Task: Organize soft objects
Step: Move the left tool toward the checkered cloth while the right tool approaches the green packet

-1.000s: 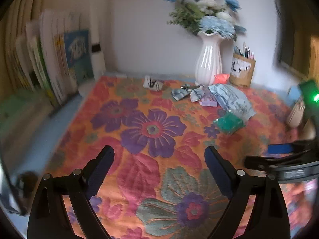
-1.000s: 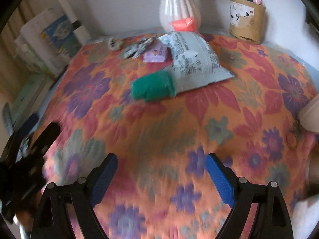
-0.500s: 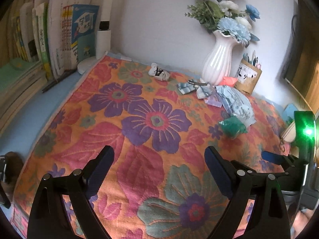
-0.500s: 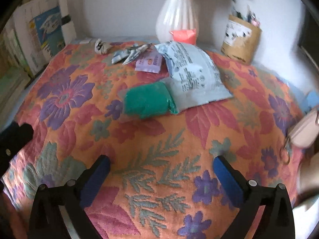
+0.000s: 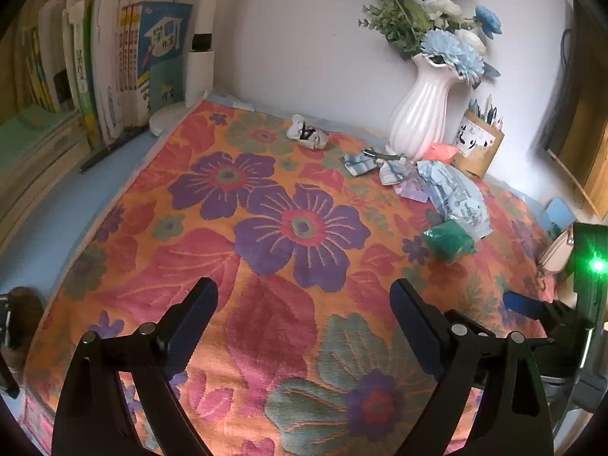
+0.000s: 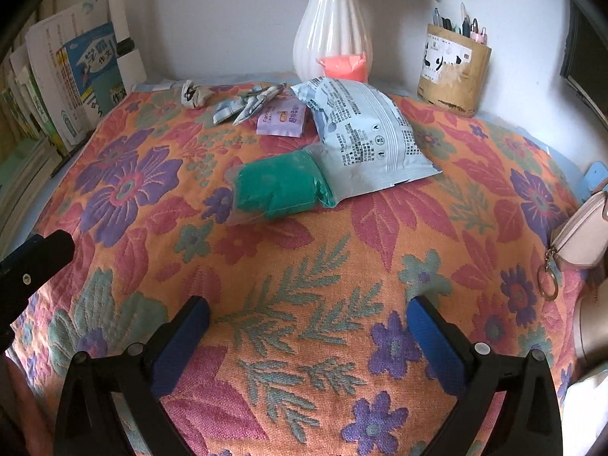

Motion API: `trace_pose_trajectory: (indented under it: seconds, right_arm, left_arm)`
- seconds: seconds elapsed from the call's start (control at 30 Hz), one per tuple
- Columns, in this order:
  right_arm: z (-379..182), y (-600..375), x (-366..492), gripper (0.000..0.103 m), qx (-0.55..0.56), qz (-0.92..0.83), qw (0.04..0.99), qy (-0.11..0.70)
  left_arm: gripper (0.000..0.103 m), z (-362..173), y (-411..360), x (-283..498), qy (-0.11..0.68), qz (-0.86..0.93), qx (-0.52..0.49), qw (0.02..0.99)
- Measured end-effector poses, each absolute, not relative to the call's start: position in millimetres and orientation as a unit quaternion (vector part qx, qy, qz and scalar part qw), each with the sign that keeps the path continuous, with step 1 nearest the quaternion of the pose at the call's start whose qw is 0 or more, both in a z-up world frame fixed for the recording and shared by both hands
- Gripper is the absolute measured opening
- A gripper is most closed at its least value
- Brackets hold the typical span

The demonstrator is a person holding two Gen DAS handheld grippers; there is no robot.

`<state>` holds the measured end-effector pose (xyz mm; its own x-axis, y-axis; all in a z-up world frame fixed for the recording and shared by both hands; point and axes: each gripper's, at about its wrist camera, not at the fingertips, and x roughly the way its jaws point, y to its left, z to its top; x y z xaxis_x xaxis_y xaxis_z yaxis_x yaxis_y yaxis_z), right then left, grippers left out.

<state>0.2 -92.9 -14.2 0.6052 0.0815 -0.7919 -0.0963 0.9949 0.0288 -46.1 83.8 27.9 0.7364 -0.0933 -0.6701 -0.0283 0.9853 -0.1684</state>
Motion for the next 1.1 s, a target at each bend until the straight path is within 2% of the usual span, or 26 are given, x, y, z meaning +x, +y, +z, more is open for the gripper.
trace_pose_trajectory:
  seconds: [1.1]
  right_arm:
    - [-14.3, -93.1, 0.6, 0.103, -0.009, 0.051, 0.896, 0.442]
  left_arm:
    - [0.091, 25.8, 77.0, -41.7, 0.379, -0.001, -0.065, 0.923]
